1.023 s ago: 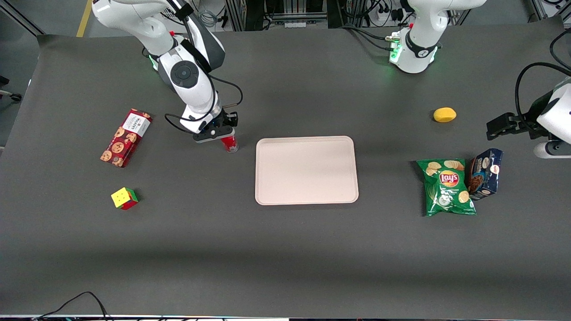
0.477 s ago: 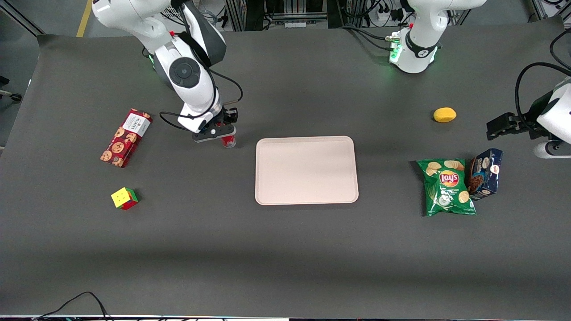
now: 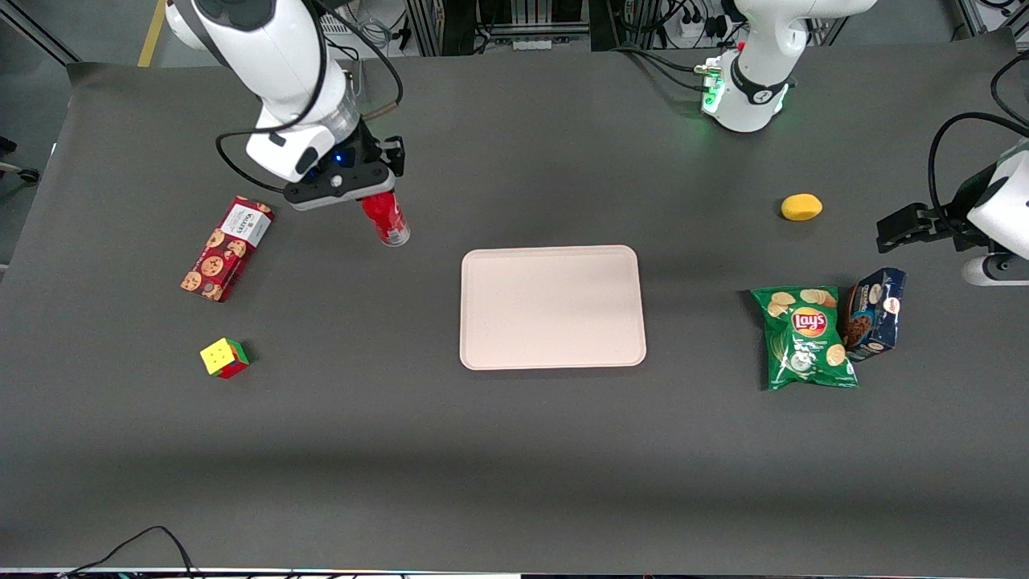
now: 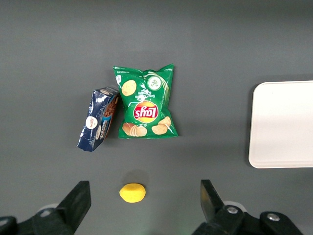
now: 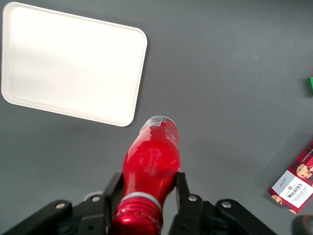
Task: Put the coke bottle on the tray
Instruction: 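Lift the bottle with the right gripper and carry it toward the white tray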
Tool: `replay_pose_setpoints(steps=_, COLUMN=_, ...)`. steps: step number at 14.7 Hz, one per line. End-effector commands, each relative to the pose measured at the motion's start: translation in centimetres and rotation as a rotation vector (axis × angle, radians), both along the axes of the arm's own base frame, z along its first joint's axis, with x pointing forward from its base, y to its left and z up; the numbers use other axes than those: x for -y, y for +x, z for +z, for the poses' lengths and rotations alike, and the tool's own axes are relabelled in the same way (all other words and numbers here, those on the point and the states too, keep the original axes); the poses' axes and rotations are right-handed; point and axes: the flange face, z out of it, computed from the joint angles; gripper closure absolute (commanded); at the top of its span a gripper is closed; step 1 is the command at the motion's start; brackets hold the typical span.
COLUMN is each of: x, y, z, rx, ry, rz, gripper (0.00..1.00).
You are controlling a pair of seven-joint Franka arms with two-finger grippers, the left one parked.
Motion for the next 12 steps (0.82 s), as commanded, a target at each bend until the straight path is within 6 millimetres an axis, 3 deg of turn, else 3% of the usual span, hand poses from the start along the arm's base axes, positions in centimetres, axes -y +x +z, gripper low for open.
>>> replay_pose_setpoints(steps=1, x=-1.6, y=0.5, z=0.6, rx=-0.017, ry=0.037, rz=0.011, gripper=1.0)
replay_pose_setpoints(steps=4, x=-4.9, y=0.8, z=0.6, rx=-0.045, ry=0.091, rz=-0.055, gripper=1.0)
replay_pose_setpoints(steps=6, x=-8.0, y=1.4, z=-0.9, rx=-0.05, ry=0.098, rz=-0.114, gripper=1.0)
replay_pose_setpoints(steps=7, x=-10.2, y=1.3, z=-2.5, rx=-0.056, ry=0.095, rz=-0.101, gripper=1.0)
replay_pose_setpoints(steps=8, x=-11.1, y=2.0, z=-4.2, rx=-0.045, ry=0.097, rz=-0.096, gripper=1.0)
replay_pose_setpoints(steps=12, x=-12.5, y=5.0, z=-11.5, rx=-0.009, ry=0.068, rz=-0.076, gripper=1.0)
